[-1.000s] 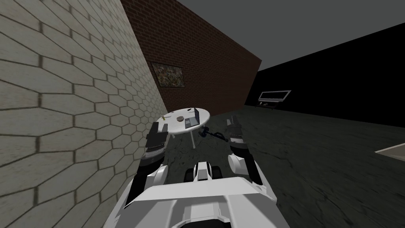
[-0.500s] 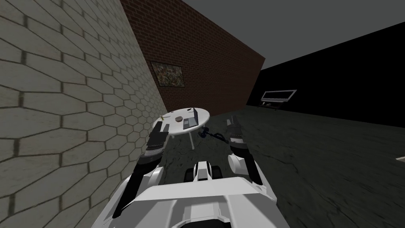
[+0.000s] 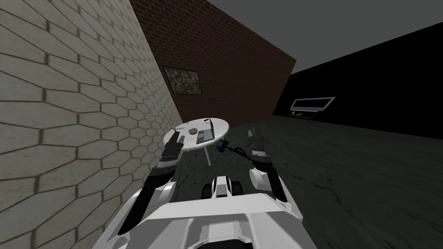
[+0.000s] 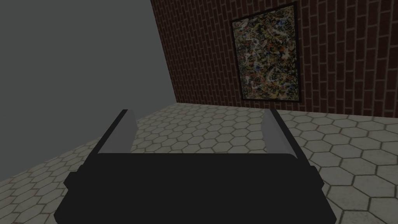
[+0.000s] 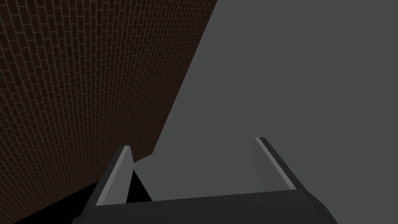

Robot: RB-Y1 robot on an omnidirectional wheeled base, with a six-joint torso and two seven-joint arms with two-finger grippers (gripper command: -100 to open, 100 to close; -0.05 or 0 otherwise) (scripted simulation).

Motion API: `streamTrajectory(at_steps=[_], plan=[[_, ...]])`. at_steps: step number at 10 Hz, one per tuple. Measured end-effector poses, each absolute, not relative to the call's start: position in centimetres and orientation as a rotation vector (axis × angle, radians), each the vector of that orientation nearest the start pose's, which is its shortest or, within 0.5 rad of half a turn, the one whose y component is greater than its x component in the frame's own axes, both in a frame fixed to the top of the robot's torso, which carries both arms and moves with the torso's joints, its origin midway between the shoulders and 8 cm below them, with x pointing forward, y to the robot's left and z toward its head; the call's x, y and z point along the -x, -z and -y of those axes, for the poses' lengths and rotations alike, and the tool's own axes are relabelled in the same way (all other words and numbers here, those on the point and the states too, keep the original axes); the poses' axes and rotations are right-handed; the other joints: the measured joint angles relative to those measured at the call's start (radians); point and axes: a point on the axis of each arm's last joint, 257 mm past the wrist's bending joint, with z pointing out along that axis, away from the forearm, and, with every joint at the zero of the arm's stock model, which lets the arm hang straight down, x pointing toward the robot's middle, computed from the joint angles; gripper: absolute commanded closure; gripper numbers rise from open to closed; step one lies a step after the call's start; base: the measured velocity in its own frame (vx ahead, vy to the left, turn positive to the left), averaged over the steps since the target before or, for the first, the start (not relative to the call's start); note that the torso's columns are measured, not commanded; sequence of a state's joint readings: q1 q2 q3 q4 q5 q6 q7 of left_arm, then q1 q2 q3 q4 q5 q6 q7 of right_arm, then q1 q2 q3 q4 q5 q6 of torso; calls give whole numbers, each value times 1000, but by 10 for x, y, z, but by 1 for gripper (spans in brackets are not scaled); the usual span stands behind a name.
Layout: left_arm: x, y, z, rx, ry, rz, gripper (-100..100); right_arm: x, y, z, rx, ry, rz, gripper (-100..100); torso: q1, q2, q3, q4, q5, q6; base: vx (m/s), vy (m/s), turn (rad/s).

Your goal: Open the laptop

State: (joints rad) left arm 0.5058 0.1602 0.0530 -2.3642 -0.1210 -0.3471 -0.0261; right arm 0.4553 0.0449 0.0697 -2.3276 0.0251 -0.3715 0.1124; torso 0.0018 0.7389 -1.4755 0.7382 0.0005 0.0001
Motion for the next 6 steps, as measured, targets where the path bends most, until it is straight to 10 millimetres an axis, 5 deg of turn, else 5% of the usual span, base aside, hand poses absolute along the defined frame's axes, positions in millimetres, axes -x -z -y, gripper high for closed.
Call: streamTrajectory(at_steps=[6], plan=[[-370, -20, -293, 584, 1013, -906, -100, -361, -36, 255, -670, -1259, -650, 0, -1, -1, 0, 0, 0, 0, 91, -116, 64]])
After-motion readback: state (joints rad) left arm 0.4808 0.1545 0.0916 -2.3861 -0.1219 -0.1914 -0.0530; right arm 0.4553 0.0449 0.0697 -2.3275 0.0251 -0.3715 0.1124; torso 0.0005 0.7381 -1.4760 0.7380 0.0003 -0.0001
